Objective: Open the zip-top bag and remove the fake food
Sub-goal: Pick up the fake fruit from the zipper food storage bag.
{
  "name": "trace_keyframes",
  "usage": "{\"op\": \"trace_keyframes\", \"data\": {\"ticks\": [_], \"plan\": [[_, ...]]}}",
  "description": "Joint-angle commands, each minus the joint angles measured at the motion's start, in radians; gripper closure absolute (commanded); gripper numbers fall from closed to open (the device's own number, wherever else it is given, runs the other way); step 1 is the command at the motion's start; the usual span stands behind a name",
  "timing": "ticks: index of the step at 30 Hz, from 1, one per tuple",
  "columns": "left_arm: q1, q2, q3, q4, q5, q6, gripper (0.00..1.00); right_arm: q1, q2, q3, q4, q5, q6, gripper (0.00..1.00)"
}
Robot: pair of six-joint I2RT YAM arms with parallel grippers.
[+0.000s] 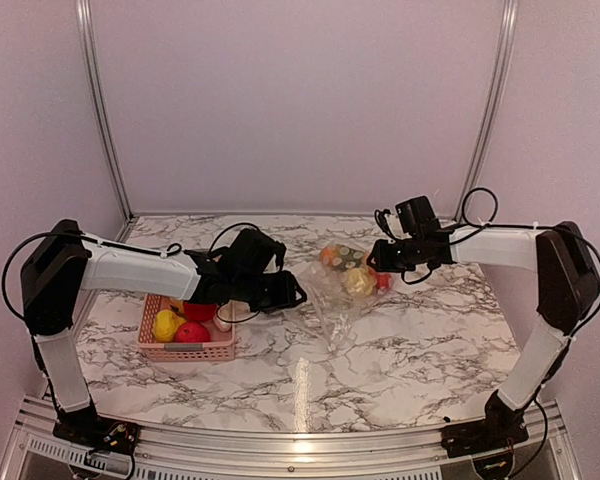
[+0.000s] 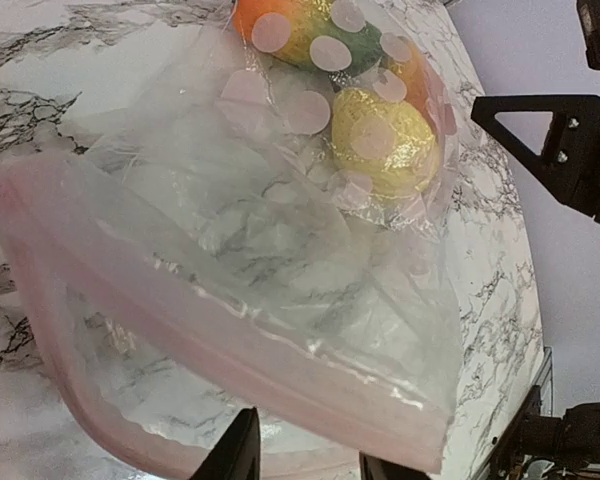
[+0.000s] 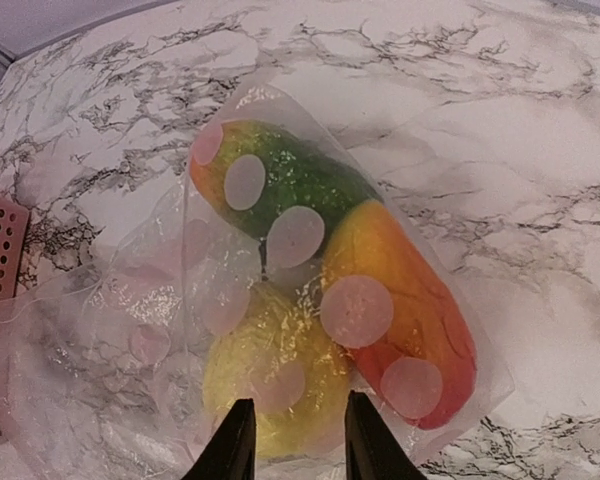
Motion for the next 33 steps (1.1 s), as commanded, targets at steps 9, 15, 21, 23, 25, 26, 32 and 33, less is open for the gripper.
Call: {"op": "trace_keyframes", "data": {"ticks": [9,15,21,23,25,26,32,33], "plan": [[-0.003,0.164,0.117,0.005,-0.016,-0.019,0.69,0.002,0.14,0.067,0.059,-0.001,0.015,0.75],[-0.001,0.196,0.112,-0.025,-0.036,-0.027,0.68,0.013,0.147,0.024,0.075,0.003,0.021,0.75],[-0.002,0.199,0.118,-0.038,-0.045,-0.017,0.62,0.045,0.137,0.004,0.07,0.015,0.013,0.69],[-0.002,0.198,0.119,-0.036,-0.044,-0.016,0.61,0.057,0.137,0.003,0.062,0.03,0.003,0.64],[-0.002,0.197,0.119,-0.033,-0.042,-0.013,0.59,0.068,0.137,0.004,0.057,0.041,-0.003,0.6],[-0.002,0.196,0.117,-0.031,-0.041,-0.012,0.58,0.073,0.138,0.002,0.056,0.043,-0.006,0.58],[-0.004,0.187,0.114,-0.023,-0.03,0.002,0.53,0.107,0.158,0.008,0.034,0.087,-0.026,0.49],[-0.003,0.187,0.116,-0.022,-0.028,0.003,0.52,0.114,0.162,0.011,0.028,0.096,-0.031,0.49]]}}
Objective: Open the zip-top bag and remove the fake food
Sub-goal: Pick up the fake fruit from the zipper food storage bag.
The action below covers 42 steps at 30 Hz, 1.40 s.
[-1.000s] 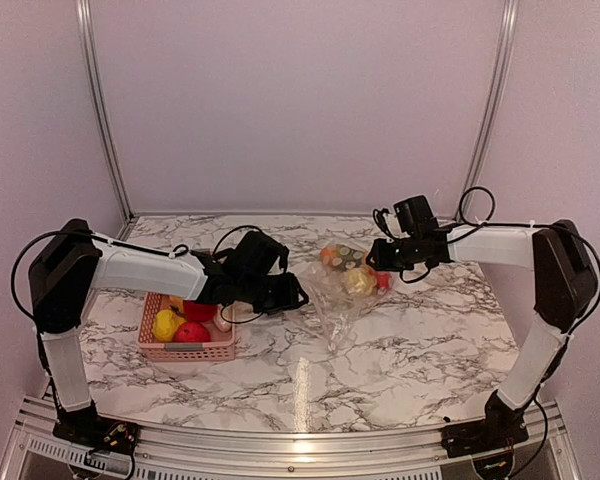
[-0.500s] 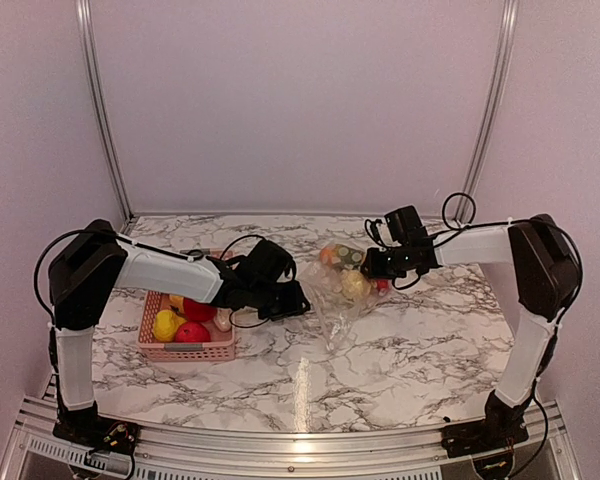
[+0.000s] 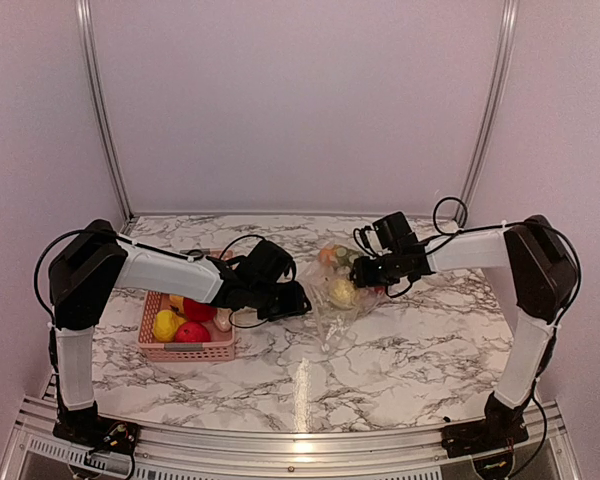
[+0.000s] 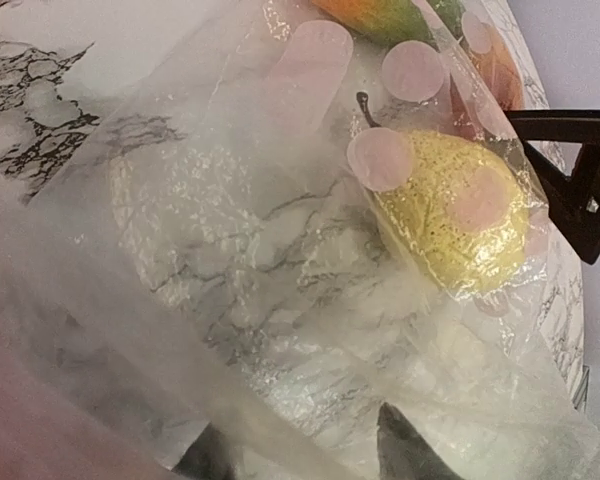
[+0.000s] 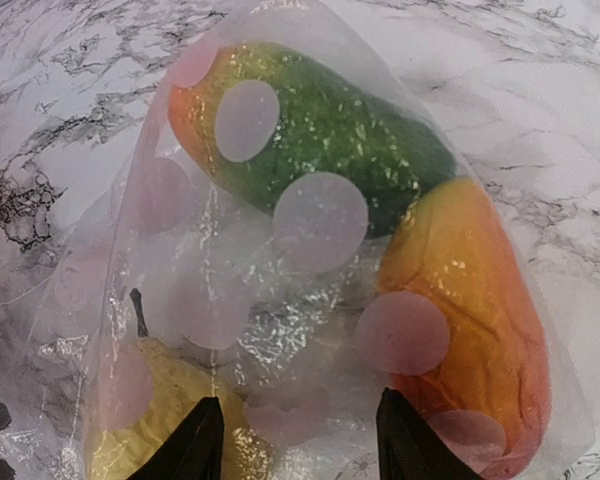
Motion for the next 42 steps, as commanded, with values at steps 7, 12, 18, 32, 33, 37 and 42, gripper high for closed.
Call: {"op": "trace_keyframes", "data": {"ticks": [7,12,18,32,33,37,42], "plan": [[-0.003,-0.002,0.012,0.005,0.022,0.026,0.5,0.065,0.015,0.032,-0.097,0.12,-0.045,0.53],[-0.004,-0.013,0.007,-0.006,0.021,0.036,0.5,0.065,-0.06,0.068,-0.155,0.143,-0.049,0.62],[-0.003,-0.021,-0.001,-0.005,0.023,0.044,0.5,0.075,-0.126,0.081,-0.187,0.09,-0.037,0.69],[-0.004,-0.039,-0.025,0.021,0.027,0.042,0.49,0.11,-0.042,0.084,-0.148,0.007,-0.004,0.75],[-0.004,-0.04,-0.026,0.022,0.028,0.044,0.49,0.11,-0.034,0.084,-0.149,0.01,-0.002,0.75],[-0.004,-0.042,-0.028,0.025,0.028,0.043,0.49,0.11,-0.023,0.079,-0.141,0.018,0.0,0.76],[-0.003,-0.042,-0.024,0.034,0.034,0.046,0.46,0.11,-0.014,0.066,-0.133,0.003,-0.001,0.77]]}}
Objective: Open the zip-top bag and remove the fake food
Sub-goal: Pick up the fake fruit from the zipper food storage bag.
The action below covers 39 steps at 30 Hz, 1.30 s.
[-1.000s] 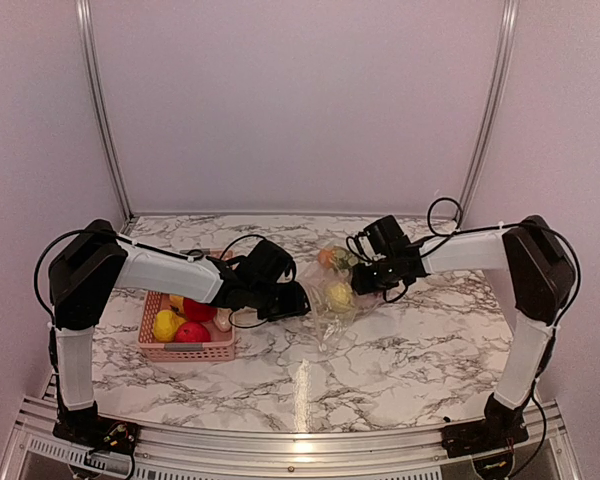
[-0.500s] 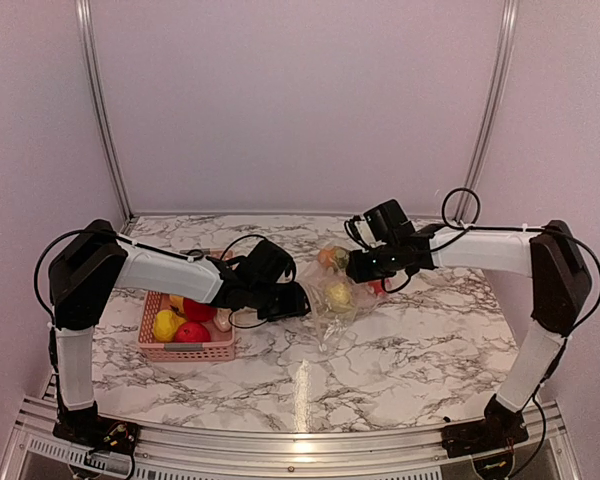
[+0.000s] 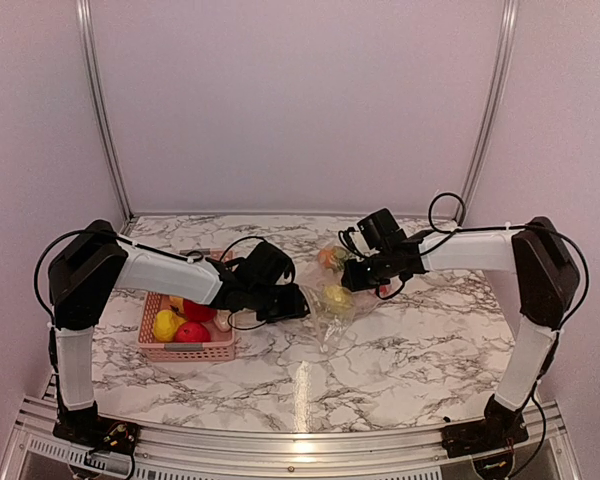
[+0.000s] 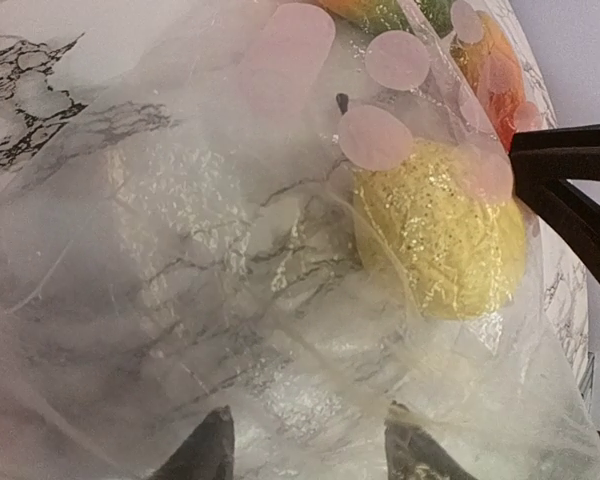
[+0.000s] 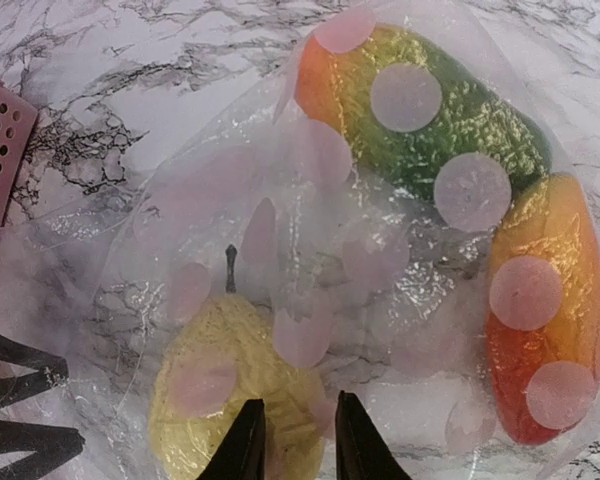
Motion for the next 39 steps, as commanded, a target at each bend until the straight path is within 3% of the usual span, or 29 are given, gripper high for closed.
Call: {"op": "trace_keyframes", "data": {"ticks": [1,13,29,39], "plan": [[-0.004,-0.04,-0.008,0.027,0.013,0.018,0.44,0.004,0.023,0.005,0.012,-0.021,0.006,0.77],[-0.006,-0.053,-0.018,0.089,0.041,0.019,0.31,0.01,0.023,-0.042,0.035,-0.037,0.004,0.72],[-0.032,-0.013,0.052,0.05,0.06,0.051,0.23,0.053,-0.001,-0.079,0.036,-0.025,-0.012,0.73],[-0.054,0.062,0.17,-0.137,0.008,0.108,0.18,0.057,-0.012,-0.091,0.045,-0.027,-0.014,0.68]]}}
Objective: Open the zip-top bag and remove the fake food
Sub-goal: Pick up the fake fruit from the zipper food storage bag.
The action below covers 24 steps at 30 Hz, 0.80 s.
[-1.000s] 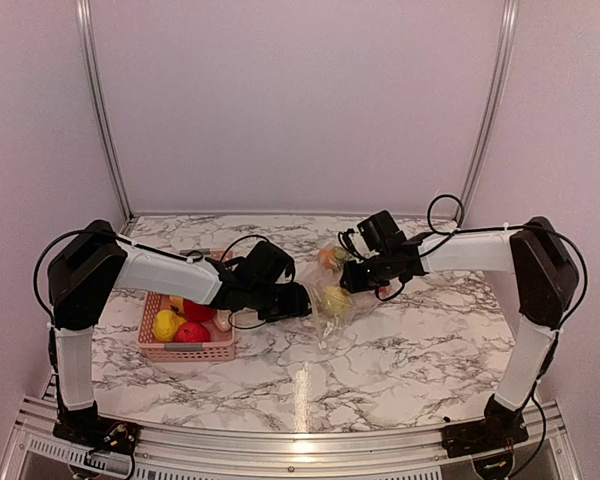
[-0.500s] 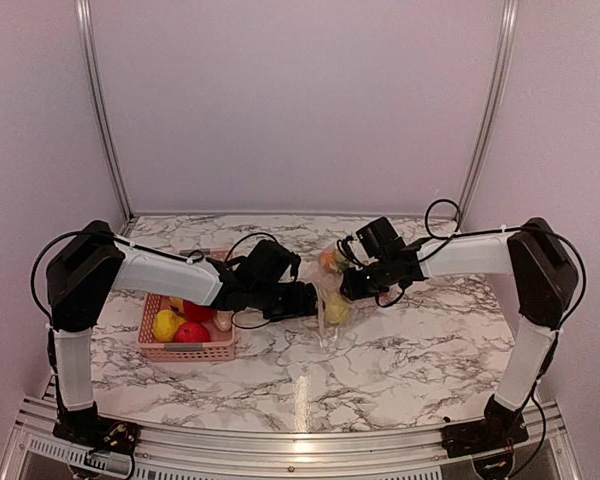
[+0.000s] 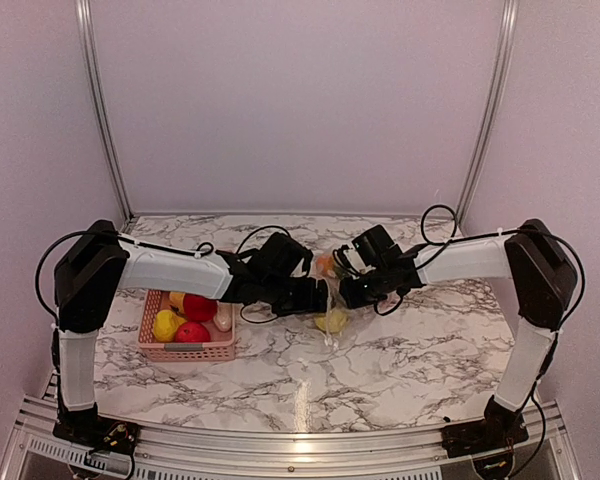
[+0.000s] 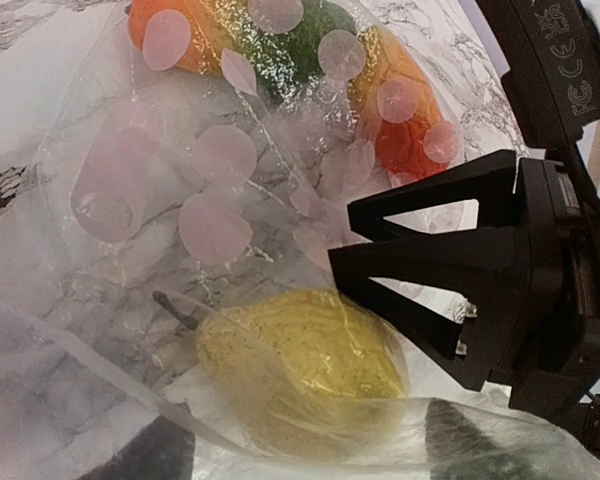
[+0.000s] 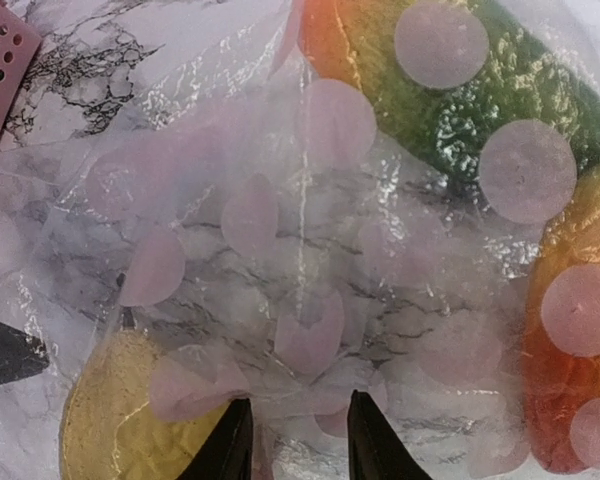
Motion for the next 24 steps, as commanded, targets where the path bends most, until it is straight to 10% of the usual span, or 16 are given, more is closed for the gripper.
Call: {"op": "trace_keyframes", "data": {"ticks": [1,24], "plan": [[-0.018,0.049,0.071,-0.118,-0.042,0.048,0.18,0.01,-0.019,-0.007,0.007,0.002,-0.008,0.67],[-0.034,0.041,0.082,-0.163,-0.083,0.077,0.1,0.001,-0.095,-0.002,-0.016,-0.012,0.012,0.57]]}}
